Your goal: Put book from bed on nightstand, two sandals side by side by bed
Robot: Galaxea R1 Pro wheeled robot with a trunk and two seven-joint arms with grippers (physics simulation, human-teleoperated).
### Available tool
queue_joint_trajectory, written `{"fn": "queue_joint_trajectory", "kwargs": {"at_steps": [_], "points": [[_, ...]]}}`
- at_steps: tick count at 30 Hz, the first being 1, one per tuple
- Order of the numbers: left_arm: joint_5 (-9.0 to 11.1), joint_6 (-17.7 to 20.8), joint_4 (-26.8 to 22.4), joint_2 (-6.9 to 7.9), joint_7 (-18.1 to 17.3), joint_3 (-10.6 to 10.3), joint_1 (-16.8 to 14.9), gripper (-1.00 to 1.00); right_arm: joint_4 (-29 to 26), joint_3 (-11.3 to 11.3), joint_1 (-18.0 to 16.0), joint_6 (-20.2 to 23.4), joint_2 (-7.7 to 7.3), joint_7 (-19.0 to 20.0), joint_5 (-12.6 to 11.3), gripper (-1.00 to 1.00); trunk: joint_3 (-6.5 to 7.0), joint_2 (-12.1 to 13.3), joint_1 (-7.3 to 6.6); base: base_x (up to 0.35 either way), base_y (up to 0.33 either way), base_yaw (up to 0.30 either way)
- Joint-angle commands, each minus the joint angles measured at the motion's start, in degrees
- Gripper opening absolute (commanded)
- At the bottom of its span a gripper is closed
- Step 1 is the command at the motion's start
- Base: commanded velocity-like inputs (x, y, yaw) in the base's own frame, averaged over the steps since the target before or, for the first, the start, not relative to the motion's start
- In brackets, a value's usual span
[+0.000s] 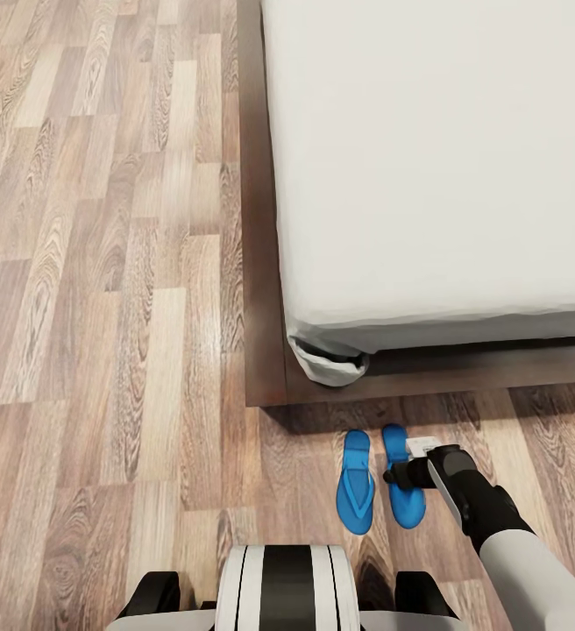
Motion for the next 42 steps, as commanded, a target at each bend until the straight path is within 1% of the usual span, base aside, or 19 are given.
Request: {"fn": "queue_joint_trajectory", "kwargs": {"at_steps": [1,19,26,35,42], "points": [[-0.4,-0.5,0.1,0.01,0.1,0.5,-0.1,1.0,0.0,0.1,0.0,0.2,-0.07,0.3,0.9,1.0,-0.03,0.0,0.0,0.0,0.0,0.0],[-0.4,-0.5,0.1,0.01,0.1,0.5,-0.1,1.0,0.0,0.2,0.0,0.3,-0.06,0.4,0.9,1.0,-0.03,0.0,0.0,0.0,0.0,0.0],[-0.4,-0.5,0.0,0.01,0.1,0.5,-0.1,1.0,0.0,0.1,-0.1,0.3,-0.08,0.4,0.9,1.0,1.52,0.1,-0.18,0.0,0.0,0.0],[-0.4,-0.5,0.0,0.01,0.1,0.5,-0.1,1.0,0.0,0.1,-0.2,0.3,-0.09,0.4,0.9,1.0,1.52,0.1,-0.18,0.0,0.0,0.0],[-0.4,-0.4,0.0,0.01,0.1,0.5,-0.1,1.0,0.0,0.2,-0.2,0.3,-0.06,0.4,0.9,1.0,3.07,0.2,-0.36,0.0,0.0,0.0]]}}
